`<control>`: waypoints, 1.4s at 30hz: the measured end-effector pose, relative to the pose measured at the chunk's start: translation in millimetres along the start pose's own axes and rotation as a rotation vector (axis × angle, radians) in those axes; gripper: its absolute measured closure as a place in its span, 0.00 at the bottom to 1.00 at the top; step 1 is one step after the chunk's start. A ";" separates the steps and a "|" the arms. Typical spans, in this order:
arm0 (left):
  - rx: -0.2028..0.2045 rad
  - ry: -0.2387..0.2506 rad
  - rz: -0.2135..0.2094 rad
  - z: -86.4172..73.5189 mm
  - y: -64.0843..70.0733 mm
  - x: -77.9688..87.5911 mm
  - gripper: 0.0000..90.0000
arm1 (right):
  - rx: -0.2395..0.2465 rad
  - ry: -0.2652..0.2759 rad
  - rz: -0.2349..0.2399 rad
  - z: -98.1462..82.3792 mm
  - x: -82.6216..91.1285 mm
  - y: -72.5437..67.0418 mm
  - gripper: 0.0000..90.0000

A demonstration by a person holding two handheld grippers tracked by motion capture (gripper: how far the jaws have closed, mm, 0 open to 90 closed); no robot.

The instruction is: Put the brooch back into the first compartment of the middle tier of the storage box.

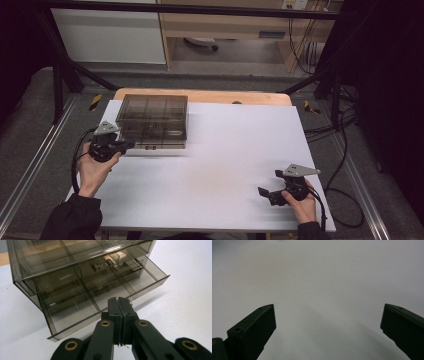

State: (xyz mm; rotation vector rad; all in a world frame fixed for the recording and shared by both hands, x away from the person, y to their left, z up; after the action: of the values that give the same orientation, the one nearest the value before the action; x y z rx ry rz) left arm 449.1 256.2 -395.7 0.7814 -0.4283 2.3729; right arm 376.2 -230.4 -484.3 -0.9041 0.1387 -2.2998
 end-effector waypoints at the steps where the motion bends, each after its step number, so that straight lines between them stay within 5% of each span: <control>1: 0.000 -0.002 0.002 0.2 -0.9 -0.3 0.98 | 0.000 0.000 0.000 0.0 0.0 -0.1 0.01; 42: 0.063 -0.058 0.073 -6.3 -37.3 -34.9 0.98 | 0.005 -0.003 -0.004 -0.4 -0.4 0.1 0.01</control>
State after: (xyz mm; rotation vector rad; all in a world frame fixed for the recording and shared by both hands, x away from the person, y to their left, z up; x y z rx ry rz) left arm 492.5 272.5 -418.1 0.8787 -0.4136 2.4473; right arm 376.3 -230.2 -484.9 -0.9058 0.1302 -2.3010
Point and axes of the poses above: each handheld gripper's, and its own axes: x roughly backward along the jaws, z roughly out of its top, y roughly to its right, the point moved 6 cm from there along -x, roughly forward along the jaws, and after that the axes turned 12 degrees about -x, right-handed, at the moved point
